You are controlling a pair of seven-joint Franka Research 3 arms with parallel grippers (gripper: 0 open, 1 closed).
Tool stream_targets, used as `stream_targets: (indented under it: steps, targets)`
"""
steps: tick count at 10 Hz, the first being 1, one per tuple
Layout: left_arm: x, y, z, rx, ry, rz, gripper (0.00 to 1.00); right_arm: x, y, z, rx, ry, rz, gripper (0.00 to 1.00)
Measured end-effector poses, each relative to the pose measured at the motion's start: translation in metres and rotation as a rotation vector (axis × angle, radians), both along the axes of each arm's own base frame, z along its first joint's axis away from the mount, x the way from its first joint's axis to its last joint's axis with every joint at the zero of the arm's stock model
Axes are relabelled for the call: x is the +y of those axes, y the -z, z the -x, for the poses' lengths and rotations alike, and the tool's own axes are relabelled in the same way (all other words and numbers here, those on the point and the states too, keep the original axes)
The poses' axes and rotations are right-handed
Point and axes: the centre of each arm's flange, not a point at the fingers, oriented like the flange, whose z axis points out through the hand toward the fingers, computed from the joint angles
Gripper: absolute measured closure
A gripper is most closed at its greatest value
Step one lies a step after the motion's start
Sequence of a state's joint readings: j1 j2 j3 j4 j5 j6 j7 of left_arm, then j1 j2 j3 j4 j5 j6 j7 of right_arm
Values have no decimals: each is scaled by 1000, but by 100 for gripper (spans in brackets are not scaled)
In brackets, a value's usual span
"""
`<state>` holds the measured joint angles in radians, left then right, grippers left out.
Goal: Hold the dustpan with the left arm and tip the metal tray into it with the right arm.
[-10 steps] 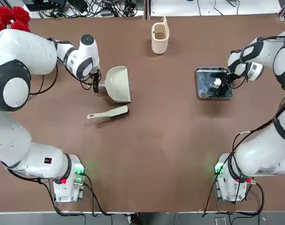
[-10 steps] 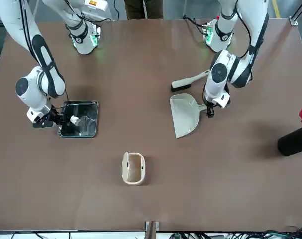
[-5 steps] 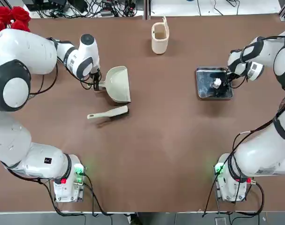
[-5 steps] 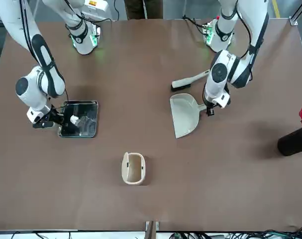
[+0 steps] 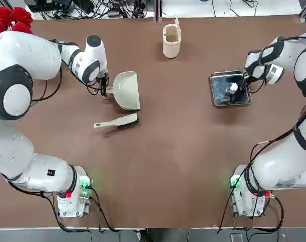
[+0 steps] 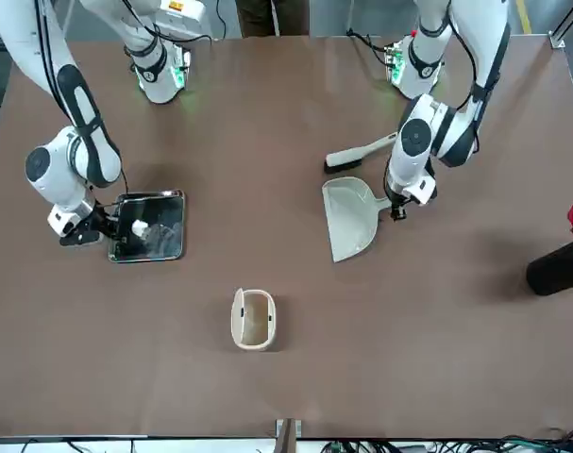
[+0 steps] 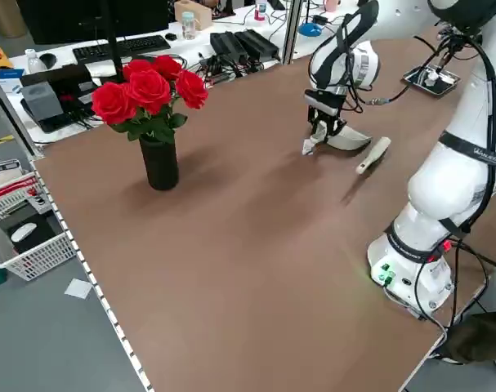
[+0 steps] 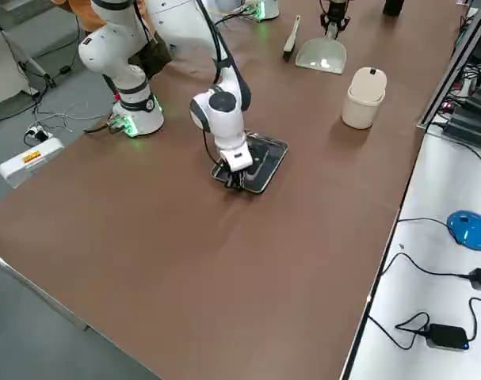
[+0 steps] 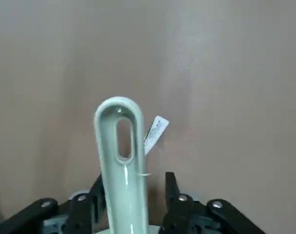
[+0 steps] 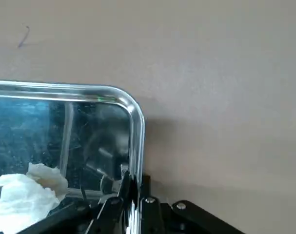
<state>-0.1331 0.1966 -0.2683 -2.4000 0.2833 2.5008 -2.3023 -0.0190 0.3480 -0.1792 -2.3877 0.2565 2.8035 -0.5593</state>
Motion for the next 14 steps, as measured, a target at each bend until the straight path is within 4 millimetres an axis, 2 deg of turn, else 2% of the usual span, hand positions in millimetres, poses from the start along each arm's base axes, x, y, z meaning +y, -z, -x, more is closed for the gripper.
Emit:
stream_targets:
  steps: [1, 2, 3, 6, 9, 11, 14]
  targets:
    - [0, 0, 0, 0, 1, 0, 55, -2, -1, -2, 12, -3, -7, 90]
    - [-1, 0, 0, 0, 1, -1, 65, -4, -3, -4, 31, 0, -23, 90]
    - [-1, -1, 0, 0, 3, -1, 67, -7, -5, -6, 53, 4, -45, 90]
    - [-9, -3, 1, -9, 38, -10, 67, -10, -14, -16, 91, 2, -84, 92]
    - [-23, -28, -20, -71, 62, 4, 67, -11, -30, -29, 142, 7, -144, 94]
    - [-51, -51, -30, -63, 91, -15, 67, -12, -41, -36, 173, 2, -171, 94]
    - [-118, -60, -35, -48, 118, 17, 67, -18, -61, -46, 204, 2, -204, 95]
